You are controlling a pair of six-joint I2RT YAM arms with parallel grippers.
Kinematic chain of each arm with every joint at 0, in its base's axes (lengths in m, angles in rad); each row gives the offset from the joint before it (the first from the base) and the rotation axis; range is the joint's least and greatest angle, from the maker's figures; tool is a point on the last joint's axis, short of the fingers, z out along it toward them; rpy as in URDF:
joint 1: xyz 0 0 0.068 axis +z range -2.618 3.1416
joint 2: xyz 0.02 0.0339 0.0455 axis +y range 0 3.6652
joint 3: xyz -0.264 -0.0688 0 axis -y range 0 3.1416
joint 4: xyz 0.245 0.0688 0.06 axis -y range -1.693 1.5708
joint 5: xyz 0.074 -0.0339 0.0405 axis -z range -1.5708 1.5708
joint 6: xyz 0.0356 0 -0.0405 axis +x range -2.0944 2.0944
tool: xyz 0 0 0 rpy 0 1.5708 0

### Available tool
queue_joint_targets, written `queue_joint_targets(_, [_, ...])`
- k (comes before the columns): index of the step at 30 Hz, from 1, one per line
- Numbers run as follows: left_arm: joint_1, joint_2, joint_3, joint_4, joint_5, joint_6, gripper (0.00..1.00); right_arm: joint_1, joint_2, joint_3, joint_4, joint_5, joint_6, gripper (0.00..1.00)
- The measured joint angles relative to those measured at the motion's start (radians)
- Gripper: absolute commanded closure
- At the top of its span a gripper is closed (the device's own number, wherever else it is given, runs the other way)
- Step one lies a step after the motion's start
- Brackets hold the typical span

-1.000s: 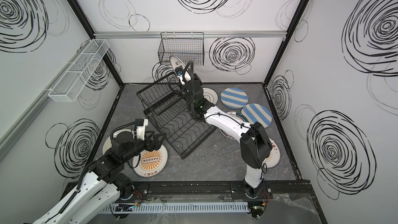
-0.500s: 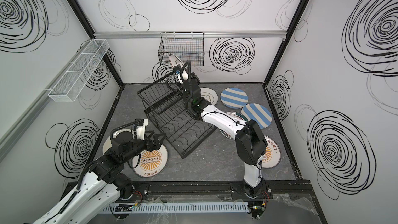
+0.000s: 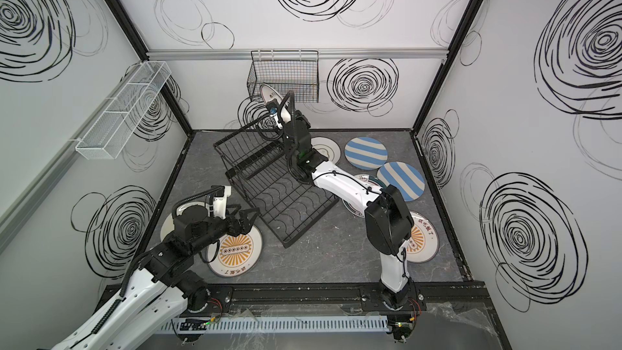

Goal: Load plates into a dish rack
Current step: Place the plate on the dish rack.

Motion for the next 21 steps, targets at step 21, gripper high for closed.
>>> queue_joint_targets(21, [0.0, 0.041, 0.0, -0.017, -0.076, 0.001, 0.04, 0.014, 0.051, 0.07, -0.104, 0.018, -0.041, 1.0])
